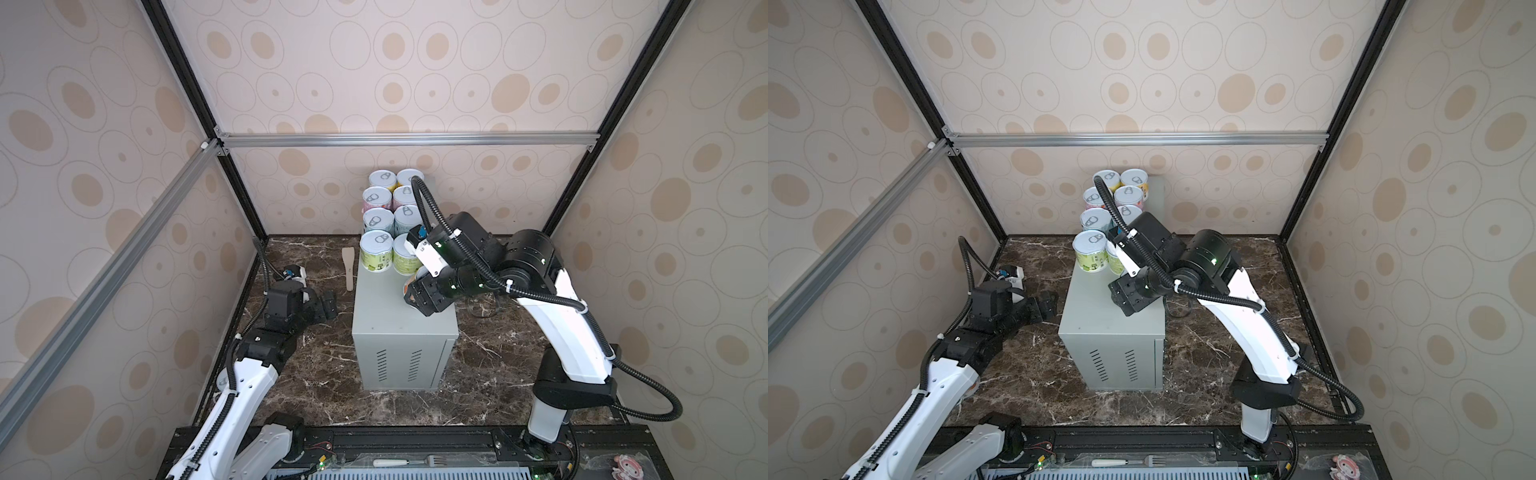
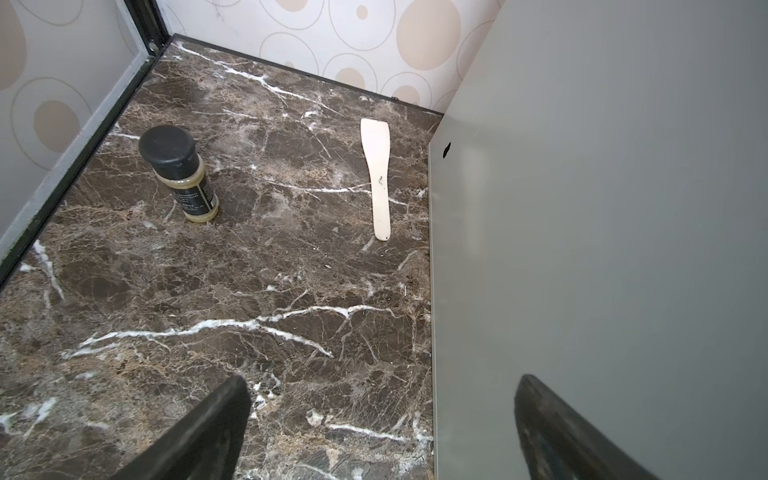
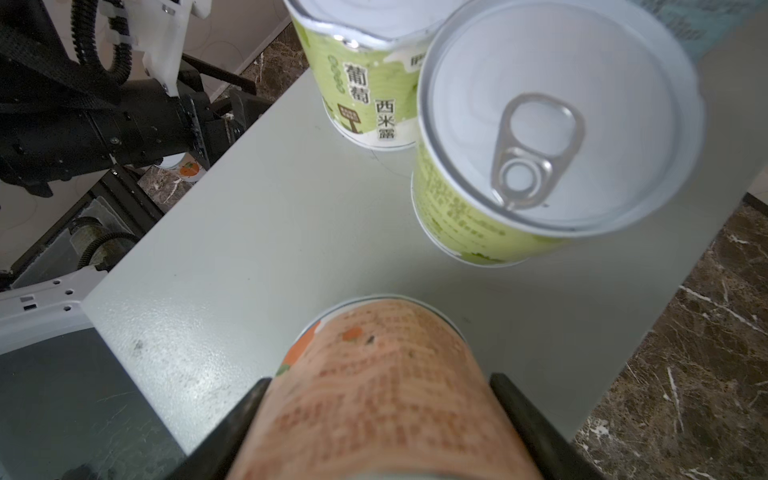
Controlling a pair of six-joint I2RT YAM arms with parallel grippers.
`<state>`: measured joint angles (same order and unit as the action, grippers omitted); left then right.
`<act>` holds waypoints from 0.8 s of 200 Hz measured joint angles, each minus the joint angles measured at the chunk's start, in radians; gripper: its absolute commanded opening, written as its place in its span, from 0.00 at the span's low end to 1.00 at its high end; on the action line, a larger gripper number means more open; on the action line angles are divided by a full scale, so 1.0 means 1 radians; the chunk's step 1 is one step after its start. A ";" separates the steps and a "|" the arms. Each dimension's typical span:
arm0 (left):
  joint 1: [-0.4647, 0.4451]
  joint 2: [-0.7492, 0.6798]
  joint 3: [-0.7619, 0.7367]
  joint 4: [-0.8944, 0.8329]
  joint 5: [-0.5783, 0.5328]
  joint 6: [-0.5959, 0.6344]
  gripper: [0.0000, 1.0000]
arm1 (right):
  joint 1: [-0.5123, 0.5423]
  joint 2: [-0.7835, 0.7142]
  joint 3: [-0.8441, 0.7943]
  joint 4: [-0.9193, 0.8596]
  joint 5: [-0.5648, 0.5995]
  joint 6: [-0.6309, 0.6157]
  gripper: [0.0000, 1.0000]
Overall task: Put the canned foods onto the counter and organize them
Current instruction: 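Carry the orange-labelled can with the right gripper over the cabinet toward the cluster, then lower the orange-labelled can before the green cans and open the right gripper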
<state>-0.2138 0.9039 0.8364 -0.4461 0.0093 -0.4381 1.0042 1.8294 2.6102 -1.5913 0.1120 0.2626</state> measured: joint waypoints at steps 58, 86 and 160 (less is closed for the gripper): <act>0.000 0.009 -0.040 0.031 0.004 0.005 0.99 | 0.004 0.015 0.011 0.001 -0.002 0.001 0.48; 0.000 0.008 -0.064 0.050 0.007 0.005 0.99 | 0.005 0.023 0.019 0.001 -0.005 0.000 0.53; 0.000 -0.005 -0.101 0.067 0.007 0.005 0.99 | 0.005 0.042 0.027 0.023 -0.007 0.000 0.74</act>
<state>-0.2142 0.8993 0.7349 -0.3794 0.0166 -0.4332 1.0088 1.8713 2.6377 -1.5681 0.1047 0.2626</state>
